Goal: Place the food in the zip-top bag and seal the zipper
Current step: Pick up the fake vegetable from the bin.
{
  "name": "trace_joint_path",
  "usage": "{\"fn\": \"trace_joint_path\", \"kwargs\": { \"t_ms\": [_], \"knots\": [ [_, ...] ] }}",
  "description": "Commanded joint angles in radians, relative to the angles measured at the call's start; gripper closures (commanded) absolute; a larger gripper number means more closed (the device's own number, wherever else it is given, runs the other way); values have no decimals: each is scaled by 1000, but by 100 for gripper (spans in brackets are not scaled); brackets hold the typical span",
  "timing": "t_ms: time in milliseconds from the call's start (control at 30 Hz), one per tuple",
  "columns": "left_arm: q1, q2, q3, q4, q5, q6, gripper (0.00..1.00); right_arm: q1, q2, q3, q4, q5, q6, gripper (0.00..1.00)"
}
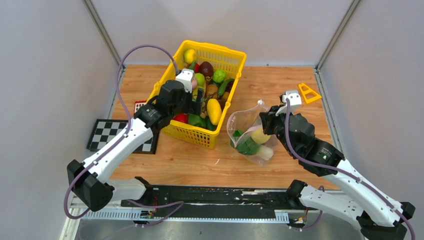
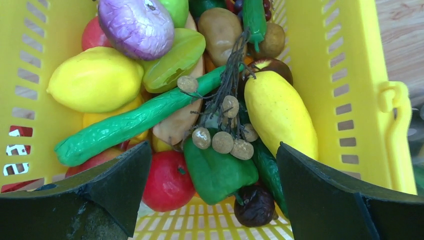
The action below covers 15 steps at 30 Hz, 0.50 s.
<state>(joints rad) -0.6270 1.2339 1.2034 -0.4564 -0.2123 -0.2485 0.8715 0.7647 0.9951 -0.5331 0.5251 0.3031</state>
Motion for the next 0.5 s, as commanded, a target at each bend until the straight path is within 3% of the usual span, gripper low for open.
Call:
{"fn": "trace_joint_path", "kwargs": {
  "t_ms": [0,200,467],
  "knots": [
    [36,38,23,55,46,10,0,-2,-18,4,63,27,4,100],
    [62,123,96,54,67,13,0,-2,-16,4,67,9,-2,100],
    [78,253,162,45,-9,-18,0,-2,-7,13,56,-9,-3,100]
  ]
}}
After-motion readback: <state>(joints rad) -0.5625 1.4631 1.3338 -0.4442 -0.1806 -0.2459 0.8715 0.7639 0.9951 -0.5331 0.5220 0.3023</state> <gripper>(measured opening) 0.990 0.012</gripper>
